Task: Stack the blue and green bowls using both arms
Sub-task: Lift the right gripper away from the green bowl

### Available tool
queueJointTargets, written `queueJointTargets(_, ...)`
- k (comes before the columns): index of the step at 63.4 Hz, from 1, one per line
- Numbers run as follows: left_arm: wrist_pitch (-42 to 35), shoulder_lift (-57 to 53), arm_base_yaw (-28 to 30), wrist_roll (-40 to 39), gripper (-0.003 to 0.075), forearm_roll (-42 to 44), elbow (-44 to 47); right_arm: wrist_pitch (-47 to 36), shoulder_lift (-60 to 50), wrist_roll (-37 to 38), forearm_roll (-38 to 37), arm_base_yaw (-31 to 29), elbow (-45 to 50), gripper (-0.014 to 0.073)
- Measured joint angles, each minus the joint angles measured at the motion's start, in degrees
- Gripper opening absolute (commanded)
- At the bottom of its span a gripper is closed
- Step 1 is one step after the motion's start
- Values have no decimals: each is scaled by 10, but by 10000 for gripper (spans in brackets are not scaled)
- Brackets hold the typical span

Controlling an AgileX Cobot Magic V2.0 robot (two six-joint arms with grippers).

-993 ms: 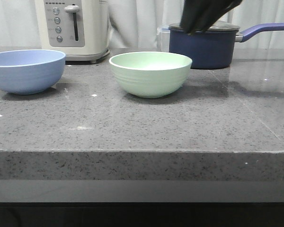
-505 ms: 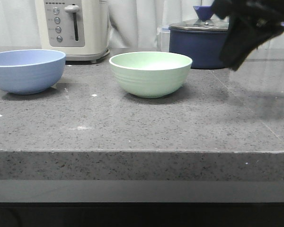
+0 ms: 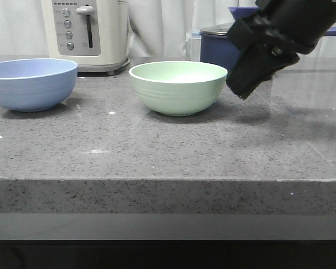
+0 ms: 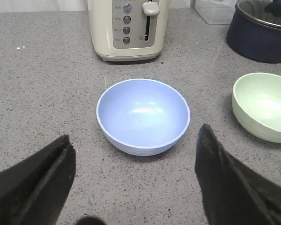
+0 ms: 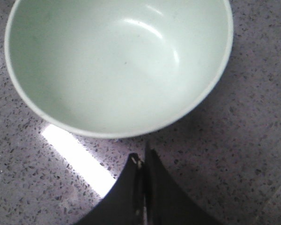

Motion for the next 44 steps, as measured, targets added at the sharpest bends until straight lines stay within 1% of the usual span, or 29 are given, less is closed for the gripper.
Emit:
queueJointTargets(31,0,6,0,0,522,7,-3,-12,6,-4,1,0,0,-64)
queueJointTargets(36,14,21,0,0,498,11,-17,-12,6,-4,1,0,0,-64)
queueJointTargets(44,66,85,0,0,455,12,-70,-12,6,-4,1,0,0,-64)
